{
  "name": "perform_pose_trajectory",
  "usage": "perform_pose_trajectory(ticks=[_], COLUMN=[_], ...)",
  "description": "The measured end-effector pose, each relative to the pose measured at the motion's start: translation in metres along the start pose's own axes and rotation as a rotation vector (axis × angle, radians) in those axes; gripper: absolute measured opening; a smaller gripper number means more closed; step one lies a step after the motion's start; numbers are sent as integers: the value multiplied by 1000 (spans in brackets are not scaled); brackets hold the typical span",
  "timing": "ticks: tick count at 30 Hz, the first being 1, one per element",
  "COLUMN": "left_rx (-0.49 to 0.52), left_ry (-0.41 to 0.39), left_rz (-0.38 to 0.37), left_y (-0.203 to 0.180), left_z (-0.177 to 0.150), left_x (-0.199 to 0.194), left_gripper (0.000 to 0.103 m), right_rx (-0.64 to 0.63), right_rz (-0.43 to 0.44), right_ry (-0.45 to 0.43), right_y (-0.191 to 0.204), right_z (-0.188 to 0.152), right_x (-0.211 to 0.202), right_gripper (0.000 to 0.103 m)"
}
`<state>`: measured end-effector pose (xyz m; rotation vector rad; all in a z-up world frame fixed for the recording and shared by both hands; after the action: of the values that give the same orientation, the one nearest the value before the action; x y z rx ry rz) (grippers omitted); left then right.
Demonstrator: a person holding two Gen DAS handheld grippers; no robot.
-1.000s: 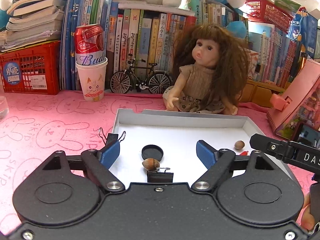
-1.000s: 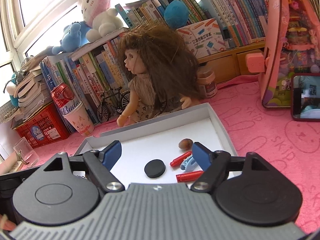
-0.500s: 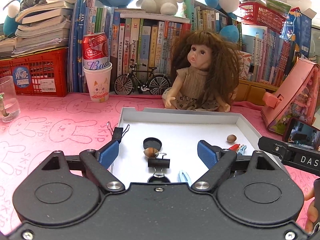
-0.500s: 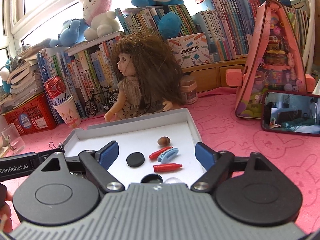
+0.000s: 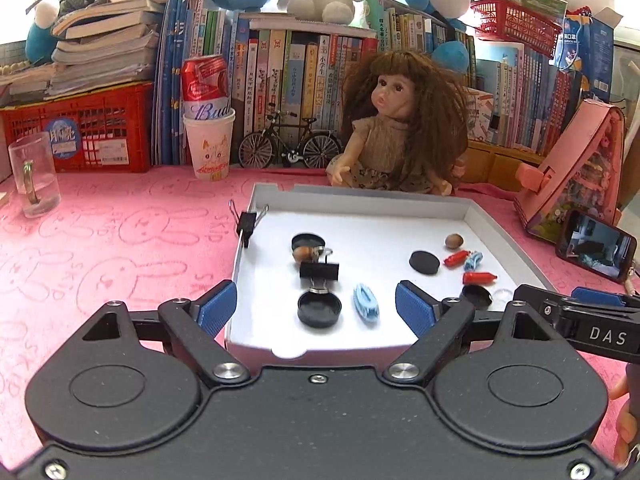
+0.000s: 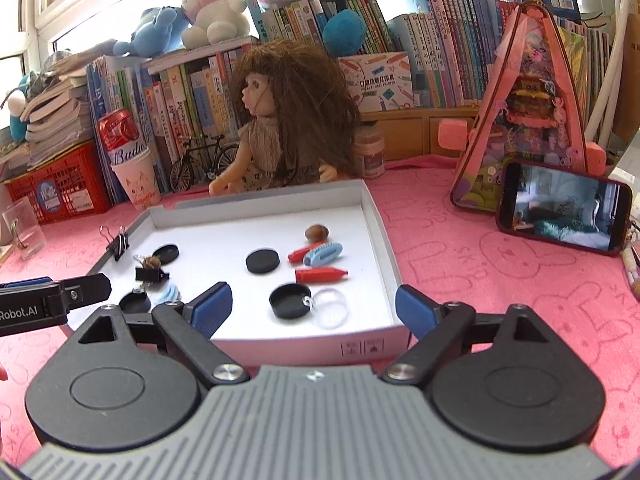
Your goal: Organize rigid objects
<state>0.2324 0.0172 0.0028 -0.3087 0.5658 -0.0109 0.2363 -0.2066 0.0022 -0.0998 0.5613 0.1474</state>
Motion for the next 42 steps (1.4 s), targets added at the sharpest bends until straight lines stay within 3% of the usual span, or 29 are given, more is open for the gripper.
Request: perform_pose_trajectory(ticks=[13,28,42], left_rx=[75,53,57], left_ry=[15,50,96], left_rz=[18,79,126], left_y=[1,17,20], left_z=[-40,-52,-56], left_x=[-11,-7,3], left_gripper=[86,86,95], right_rx=[-15,-47,-106], right_rz=[-21,-23,-56], right_ry=[93,141,175], right_y=[1,6,13], right_z=[-41,-46,-47], right_x=[3,4,8], right_gripper=[96,103,103])
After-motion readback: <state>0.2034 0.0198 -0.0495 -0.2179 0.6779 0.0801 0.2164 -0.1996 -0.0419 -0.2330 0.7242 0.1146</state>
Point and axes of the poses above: each gripper's, at about its wrist camera, not at the fingertips, and x roughly the way its jaws point, y to its left, z to its top, the point moved 7 cm from there along x, roughly the way its jaws point, and after that the axes turned 13 degrees about -x, right-handed, at the moved point
